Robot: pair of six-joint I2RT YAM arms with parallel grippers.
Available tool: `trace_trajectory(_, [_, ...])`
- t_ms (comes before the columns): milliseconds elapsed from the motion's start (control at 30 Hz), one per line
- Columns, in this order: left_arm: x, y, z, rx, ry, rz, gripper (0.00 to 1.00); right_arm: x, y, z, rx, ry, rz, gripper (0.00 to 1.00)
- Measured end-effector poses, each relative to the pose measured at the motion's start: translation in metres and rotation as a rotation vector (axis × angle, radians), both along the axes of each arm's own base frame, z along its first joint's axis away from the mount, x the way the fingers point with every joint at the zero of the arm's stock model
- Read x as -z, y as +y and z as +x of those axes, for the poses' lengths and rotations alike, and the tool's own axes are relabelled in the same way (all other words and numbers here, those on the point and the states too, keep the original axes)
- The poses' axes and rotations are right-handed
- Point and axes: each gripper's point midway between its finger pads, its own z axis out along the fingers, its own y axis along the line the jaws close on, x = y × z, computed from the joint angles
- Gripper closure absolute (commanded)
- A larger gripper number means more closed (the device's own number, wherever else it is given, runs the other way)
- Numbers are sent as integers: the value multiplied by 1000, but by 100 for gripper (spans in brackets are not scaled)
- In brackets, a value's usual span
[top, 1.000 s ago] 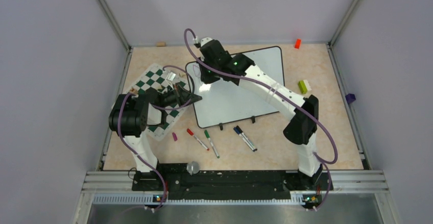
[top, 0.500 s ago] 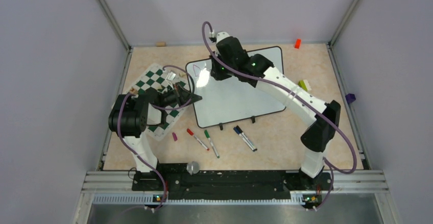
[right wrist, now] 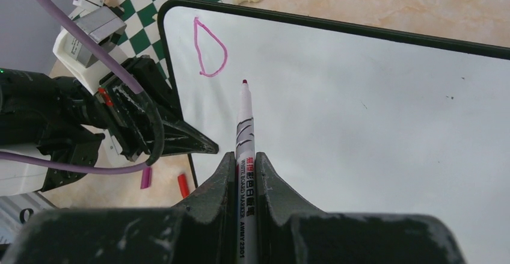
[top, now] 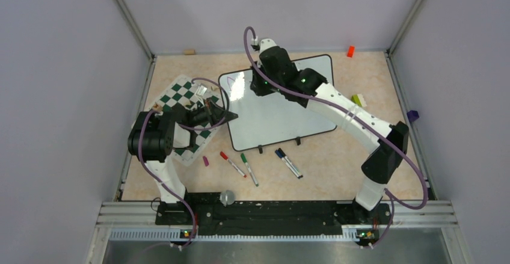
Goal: Write a sentence on the whiteboard
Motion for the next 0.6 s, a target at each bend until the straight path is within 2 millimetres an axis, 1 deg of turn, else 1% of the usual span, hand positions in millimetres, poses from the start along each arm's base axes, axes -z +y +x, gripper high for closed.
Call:
trace_trajectory(167, [0, 0, 0, -1, -4, 0, 100, -1, 10, 4, -19, 1, 17, 100])
trace_trajectory(367, [-1, 0, -1, -1, -10, 1, 100, 5, 22, 13, -25, 9, 11, 100])
trace_trajectory(600, [-1, 0, -1, -1, -15, 3, 100, 12, 26, 14, -37, 28, -3, 100])
